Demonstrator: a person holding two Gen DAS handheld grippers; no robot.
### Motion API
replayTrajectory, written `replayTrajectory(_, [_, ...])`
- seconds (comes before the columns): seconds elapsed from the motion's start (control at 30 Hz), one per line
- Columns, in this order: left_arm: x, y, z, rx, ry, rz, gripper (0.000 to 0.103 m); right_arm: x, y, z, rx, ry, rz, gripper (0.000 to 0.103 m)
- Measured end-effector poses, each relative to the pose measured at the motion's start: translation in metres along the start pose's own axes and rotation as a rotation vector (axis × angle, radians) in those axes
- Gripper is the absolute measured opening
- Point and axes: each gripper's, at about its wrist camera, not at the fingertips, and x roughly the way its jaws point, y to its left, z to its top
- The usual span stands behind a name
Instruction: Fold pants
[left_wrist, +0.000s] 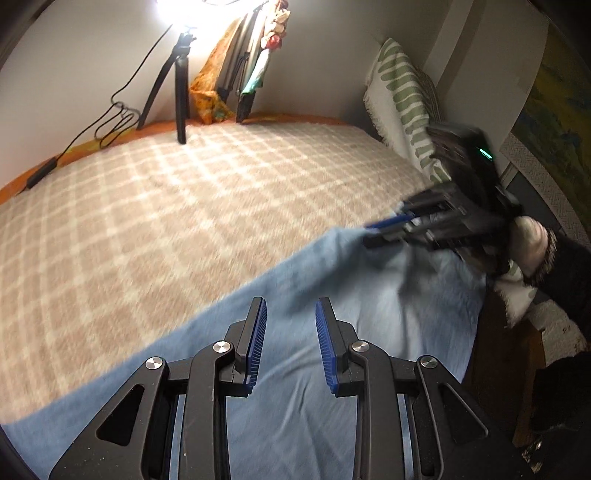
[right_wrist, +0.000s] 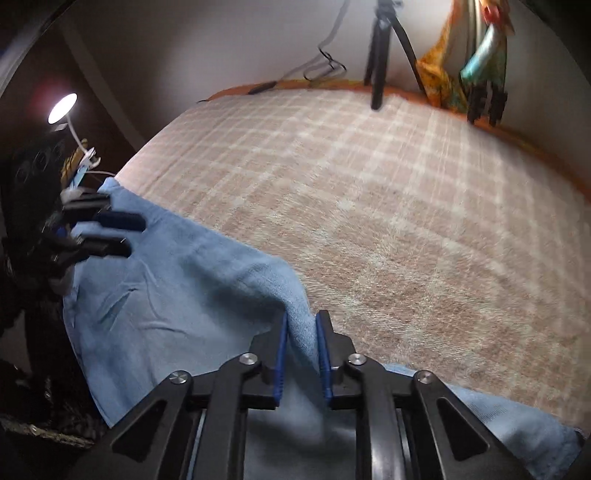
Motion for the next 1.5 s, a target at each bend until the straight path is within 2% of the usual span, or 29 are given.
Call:
replayTrajectory(0.17, [0.012, -0.007, 0.017, 0.002, -0.021, -0.028, 0.026, -0.018, 0.041, -0.029, -0.135, -0.03, -0.076, 0.01])
replayTrajectory(0.3, [0.036, -0.017, 0.014, 0.015, 0.045, -0.076, 0.026, -0.017, 0.055, -0.051, -0.176, -0.022, -0.084, 0.011])
replayTrajectory(0.43, [0.054, -0.037, -0.003, 0.086, 0.127, -0.093, 0.026, -0.017, 0.053, -0.058, -0.166, -0.006, -0.047, 0.02])
replayTrajectory(0.5, [0.058, -0.046, -0.013, 0.125, 0.153, -0.092, 0.026, -0.022, 0.052, -0.056, -0.172, 0.008, 0.007, 0.032])
replayTrajectory(0.53, [0.058, -0.05, -0.017, 0.15, 0.155, -0.081, 0.026, -0.029, 0.048, -0.053, -0.161, 0.0, 0.051, 0.037])
replayTrajectory(0.6, [0.056, -0.057, -0.024, 0.19, 0.145, -0.057, 0.026, -0.04, 0.035, -0.045, -0.116, -0.022, 0.103, 0.036])
replayTrajectory(0.67, [0.054, -0.059, -0.027, 0.2, 0.133, -0.048, 0.026, -0.046, 0.019, -0.038, -0.064, -0.045, 0.104, 0.036])
replayTrajectory(0.73, [0.054, -0.058, -0.029, 0.206, 0.124, -0.042, 0.025, -0.044, 0.001, -0.03, -0.014, -0.033, 0.104, 0.038])
replayTrajectory(0.8, [0.052, -0.061, -0.033, 0.226, 0.113, -0.031, 0.025, -0.034, -0.009, -0.025, -0.005, 0.021, 0.136, 0.04])
replayTrajectory(0.87, [0.051, -0.063, -0.037, 0.25, 0.11, -0.024, 0.025, -0.02, -0.012, -0.024, -0.052, 0.072, 0.08, 0.055])
replayTrajectory(0.93, [0.05, -0.064, -0.04, 0.261, 0.107, -0.021, 0.025, -0.008, -0.026, -0.021, -0.027, 0.096, 0.042, 0.056])
replayTrajectory(1.0, [0.051, -0.064, -0.038, 0.263, 0.104, -0.02, 0.025, -0.007, -0.047, -0.022, 0.05, 0.094, 0.073, 0.057])
replayTrajectory(1.07, [0.052, -0.065, -0.04, 0.275, 0.101, -0.014, 0.025, -0.01, -0.06, -0.025, 0.086, 0.089, 0.077, 0.063])
replayTrajectory(1.17, [0.053, -0.066, -0.041, 0.29, 0.099, -0.007, 0.025, -0.012, -0.067, -0.035, 0.096, 0.115, 0.103, 0.063])
replayTrajectory(1.33, [0.053, -0.068, -0.041, 0.296, 0.097, -0.004, 0.025, -0.012, -0.045, -0.048, 0.026, 0.153, 0.104, 0.065])
replayTrajectory(1.4, [0.053, -0.069, -0.041, 0.301, 0.096, 0.001, 0.025, -0.013, -0.039, -0.052, 0.004, 0.147, 0.1, 0.059])
replayTrajectory(1.5, [0.053, -0.069, -0.041, 0.3, 0.096, 0.002, 0.025, -0.015, -0.036, -0.054, 0.008, 0.126, 0.082, 0.043])
